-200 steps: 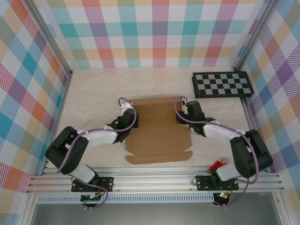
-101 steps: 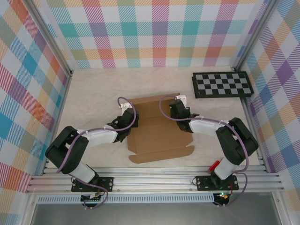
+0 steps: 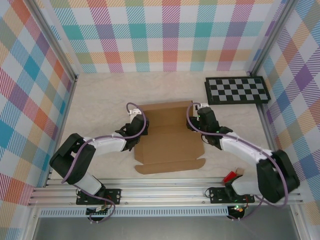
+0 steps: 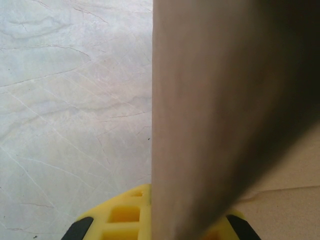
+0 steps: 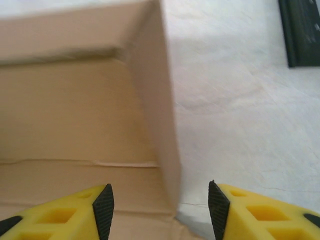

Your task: Fold the paper box

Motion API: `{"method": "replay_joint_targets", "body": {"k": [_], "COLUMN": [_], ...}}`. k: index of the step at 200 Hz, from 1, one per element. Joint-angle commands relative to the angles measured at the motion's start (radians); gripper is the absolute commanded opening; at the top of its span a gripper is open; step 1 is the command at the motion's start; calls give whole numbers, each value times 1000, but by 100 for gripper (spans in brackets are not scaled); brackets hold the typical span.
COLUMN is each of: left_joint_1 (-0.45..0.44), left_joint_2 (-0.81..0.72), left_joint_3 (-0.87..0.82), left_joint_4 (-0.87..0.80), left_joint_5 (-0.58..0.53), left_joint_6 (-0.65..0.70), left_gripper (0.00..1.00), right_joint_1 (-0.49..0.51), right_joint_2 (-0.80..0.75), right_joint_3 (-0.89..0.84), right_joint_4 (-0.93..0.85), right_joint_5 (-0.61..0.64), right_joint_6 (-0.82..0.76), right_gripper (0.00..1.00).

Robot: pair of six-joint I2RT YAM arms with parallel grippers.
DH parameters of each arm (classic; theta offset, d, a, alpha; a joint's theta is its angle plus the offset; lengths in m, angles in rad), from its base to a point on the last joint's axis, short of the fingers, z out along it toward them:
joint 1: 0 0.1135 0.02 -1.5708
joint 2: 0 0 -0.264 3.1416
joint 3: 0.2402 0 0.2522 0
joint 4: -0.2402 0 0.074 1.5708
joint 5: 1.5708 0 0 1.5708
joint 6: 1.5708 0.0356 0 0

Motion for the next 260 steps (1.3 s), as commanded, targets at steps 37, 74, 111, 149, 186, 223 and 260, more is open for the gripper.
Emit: {"method": "replay_joint_targets", "body": {"k": [37,74,111,149,186,223,260], "left_joint_1": [11,11,11,11,9,9,11], "left_joint_2": [-35,-68,-67,-53,-12,-33,-112], "left_joint_3": [-122,-193,-201,-203,-157,-163,-171], "left_joint_4": [191,348,399,405,319,297,257], "left_joint_5": [57,46,41,40,56,125,221], "left_joint_6": [101,156,184,194,163,138,126], "left_gripper": [0,0,0,0,2,20,53], "right_joint_1": [-102,-144,-145,-147,-145,-136,-117], "right_joint_2": [-26,144,135,109,65,6,-52], "right_joint_3": [328,458,354,276,174,104,65], "right_joint_4": [-331,-430,-332,-319,-225,-190,-188], "right_joint_5": [-129,-201,-298,-340,-372,-317,-240], "right_joint_6": [-60,57,181,210,215,207,172], "right_gripper": [64,64,64,64,57,47,45]}}
